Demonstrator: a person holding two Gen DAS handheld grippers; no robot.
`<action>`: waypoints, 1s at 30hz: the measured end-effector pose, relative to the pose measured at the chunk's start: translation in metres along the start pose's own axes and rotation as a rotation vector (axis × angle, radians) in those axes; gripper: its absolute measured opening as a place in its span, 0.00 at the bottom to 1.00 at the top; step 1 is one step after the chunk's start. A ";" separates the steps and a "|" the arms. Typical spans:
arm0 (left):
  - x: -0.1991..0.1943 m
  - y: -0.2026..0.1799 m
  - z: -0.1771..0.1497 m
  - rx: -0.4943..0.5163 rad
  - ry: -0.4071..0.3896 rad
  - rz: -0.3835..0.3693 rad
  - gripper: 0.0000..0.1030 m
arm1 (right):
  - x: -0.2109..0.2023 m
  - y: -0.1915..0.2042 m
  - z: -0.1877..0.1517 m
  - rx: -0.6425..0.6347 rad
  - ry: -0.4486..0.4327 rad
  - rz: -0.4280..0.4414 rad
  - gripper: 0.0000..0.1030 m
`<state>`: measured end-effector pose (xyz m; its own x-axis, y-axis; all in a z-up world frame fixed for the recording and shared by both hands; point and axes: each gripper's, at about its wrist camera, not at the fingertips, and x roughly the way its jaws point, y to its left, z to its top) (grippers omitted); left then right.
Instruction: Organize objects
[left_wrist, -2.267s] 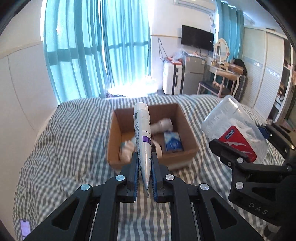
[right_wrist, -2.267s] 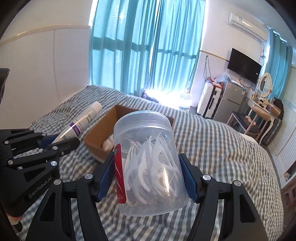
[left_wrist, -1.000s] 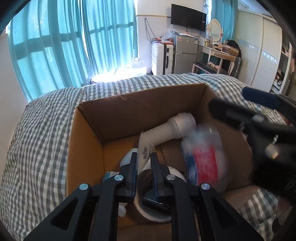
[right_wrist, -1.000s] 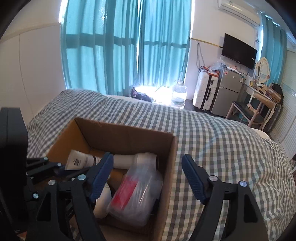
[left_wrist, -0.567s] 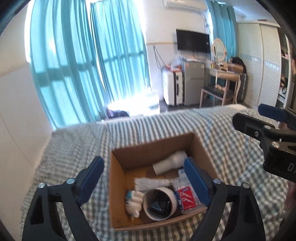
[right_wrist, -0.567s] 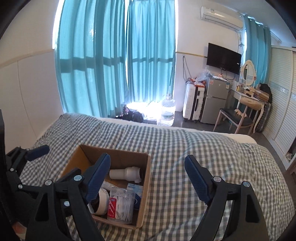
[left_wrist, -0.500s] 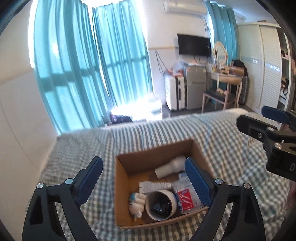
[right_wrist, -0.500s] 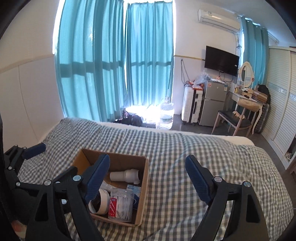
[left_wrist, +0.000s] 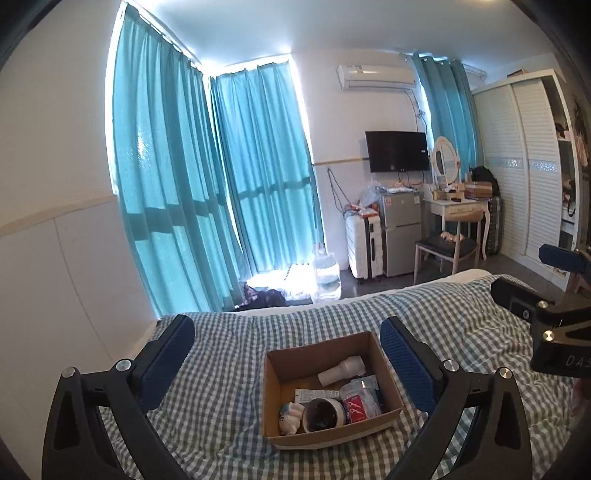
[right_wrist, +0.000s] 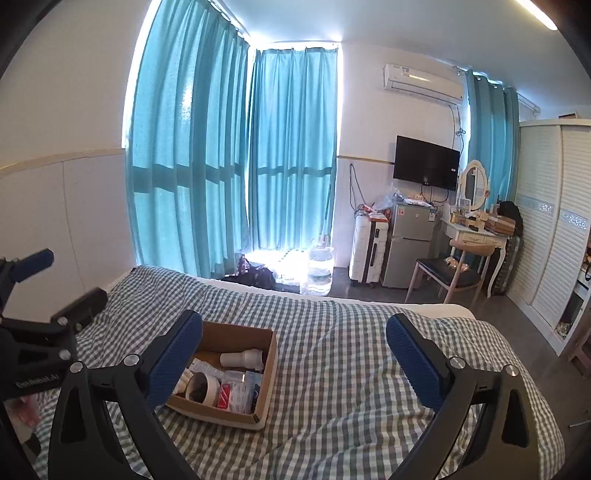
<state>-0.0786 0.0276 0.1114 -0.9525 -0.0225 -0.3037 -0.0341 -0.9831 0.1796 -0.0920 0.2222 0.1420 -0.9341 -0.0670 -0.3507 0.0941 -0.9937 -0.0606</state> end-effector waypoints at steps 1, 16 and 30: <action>-0.006 0.000 0.000 0.002 -0.008 0.007 1.00 | -0.003 0.000 -0.003 -0.003 -0.004 -0.005 0.98; -0.022 0.015 -0.078 -0.135 0.088 0.057 1.00 | -0.010 0.020 -0.094 0.005 -0.028 -0.099 0.99; 0.001 0.027 -0.124 -0.197 0.190 0.068 1.00 | 0.029 0.013 -0.145 0.048 0.106 -0.095 0.99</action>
<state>-0.0426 -0.0217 -0.0002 -0.8763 -0.1051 -0.4701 0.1053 -0.9941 0.0258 -0.0682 0.2207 -0.0041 -0.8962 0.0345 -0.4423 -0.0114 -0.9984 -0.0546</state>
